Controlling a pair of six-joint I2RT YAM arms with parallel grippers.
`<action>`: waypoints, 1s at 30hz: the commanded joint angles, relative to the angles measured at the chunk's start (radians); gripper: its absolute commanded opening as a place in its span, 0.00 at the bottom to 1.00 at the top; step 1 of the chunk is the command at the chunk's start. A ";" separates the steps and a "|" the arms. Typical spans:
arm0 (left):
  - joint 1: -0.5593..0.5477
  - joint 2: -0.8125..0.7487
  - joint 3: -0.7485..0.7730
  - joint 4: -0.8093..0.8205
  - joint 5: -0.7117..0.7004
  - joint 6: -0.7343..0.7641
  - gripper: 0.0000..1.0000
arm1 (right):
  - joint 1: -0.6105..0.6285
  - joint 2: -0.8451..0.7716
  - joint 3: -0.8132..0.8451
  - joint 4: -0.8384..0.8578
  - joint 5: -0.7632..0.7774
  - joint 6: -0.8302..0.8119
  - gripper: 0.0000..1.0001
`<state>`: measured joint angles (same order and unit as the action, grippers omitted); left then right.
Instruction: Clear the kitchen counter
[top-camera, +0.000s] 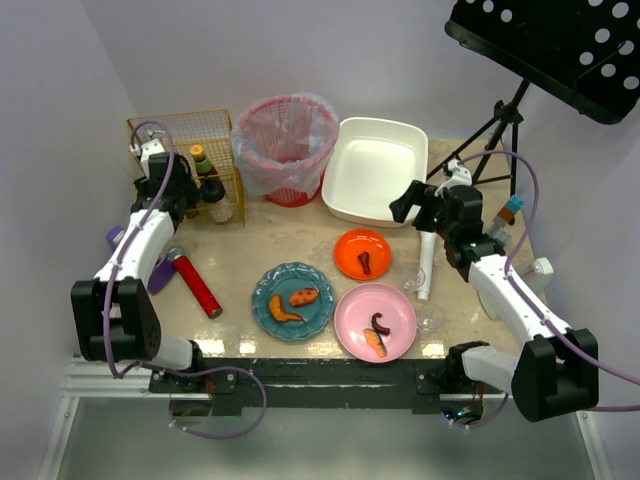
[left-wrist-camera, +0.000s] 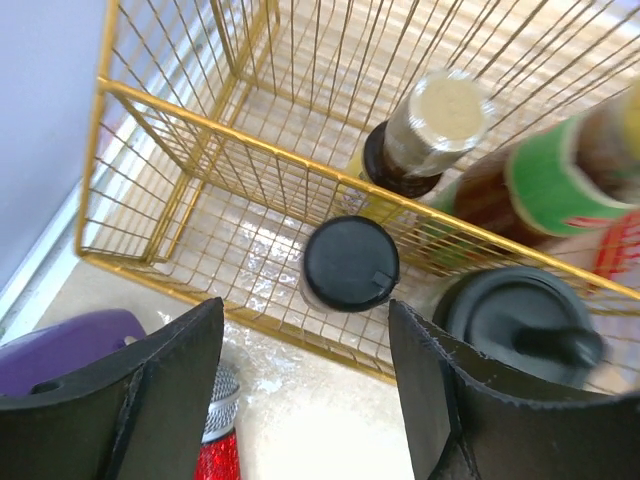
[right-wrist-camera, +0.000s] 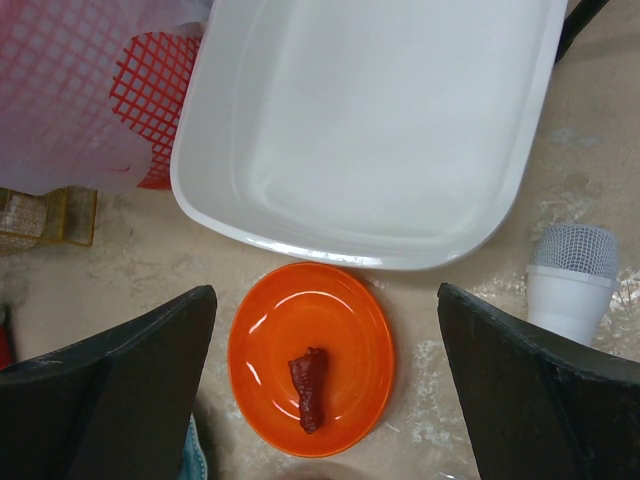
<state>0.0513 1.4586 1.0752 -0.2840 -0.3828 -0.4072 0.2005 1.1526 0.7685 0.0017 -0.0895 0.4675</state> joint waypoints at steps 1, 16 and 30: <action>0.005 -0.119 0.063 -0.046 0.030 0.013 0.71 | -0.003 -0.017 0.015 0.023 -0.001 -0.012 0.97; -0.312 -0.517 -0.099 -0.213 0.168 -0.169 1.00 | -0.003 0.024 0.034 0.034 -0.021 0.023 0.97; -0.792 -0.249 -0.066 -0.023 0.117 -0.177 1.00 | -0.003 -0.034 0.029 -0.106 0.060 0.066 0.97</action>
<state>-0.6384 1.1263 0.9588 -0.4175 -0.2611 -0.5659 0.2005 1.1778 0.7685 -0.0593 -0.0746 0.4908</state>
